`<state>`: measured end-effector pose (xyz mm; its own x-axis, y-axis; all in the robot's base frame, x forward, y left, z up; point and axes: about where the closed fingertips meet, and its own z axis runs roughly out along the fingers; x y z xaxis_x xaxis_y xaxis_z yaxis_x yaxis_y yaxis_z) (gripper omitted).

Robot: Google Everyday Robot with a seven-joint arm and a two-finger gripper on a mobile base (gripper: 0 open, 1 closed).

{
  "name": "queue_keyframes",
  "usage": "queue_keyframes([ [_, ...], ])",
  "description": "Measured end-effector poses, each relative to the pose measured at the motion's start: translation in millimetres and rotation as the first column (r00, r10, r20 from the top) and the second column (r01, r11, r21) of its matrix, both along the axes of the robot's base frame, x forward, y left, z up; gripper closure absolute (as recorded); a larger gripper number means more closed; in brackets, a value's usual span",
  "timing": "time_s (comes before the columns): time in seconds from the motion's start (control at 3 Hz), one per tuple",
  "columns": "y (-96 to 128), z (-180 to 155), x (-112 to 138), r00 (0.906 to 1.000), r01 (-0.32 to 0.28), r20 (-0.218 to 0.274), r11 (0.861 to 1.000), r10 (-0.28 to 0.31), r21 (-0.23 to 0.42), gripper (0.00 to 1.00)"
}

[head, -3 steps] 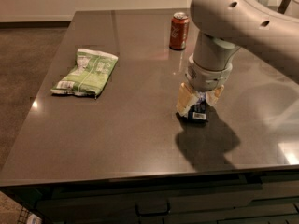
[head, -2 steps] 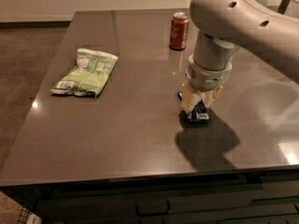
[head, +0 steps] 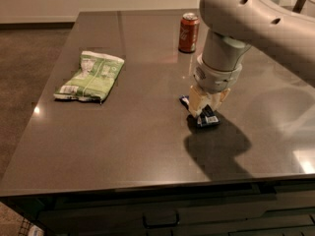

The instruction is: Move rxbar blueberry near green jalapeno chip bag

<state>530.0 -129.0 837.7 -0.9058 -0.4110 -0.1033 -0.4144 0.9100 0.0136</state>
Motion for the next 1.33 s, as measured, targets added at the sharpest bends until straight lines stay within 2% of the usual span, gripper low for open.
queue_keyframes([
  [0.33, 7.7, 7.1, 13.4, 0.9990, -0.042, 0.016, 0.999, 0.042, 0.017, 1.00],
  [0.67, 18.1, 21.5, 37.9, 0.9930, -0.107, 0.052, 0.994, 0.106, 0.028, 1.00],
  [1.0, 42.2, 32.2, 67.2, 0.9764, -0.203, 0.087, 0.978, 0.198, 0.053, 1.00],
  [1.33, 74.4, 30.8, 89.4, 0.9533, -0.293, 0.107, 0.951, 0.283, 0.097, 1.00],
])
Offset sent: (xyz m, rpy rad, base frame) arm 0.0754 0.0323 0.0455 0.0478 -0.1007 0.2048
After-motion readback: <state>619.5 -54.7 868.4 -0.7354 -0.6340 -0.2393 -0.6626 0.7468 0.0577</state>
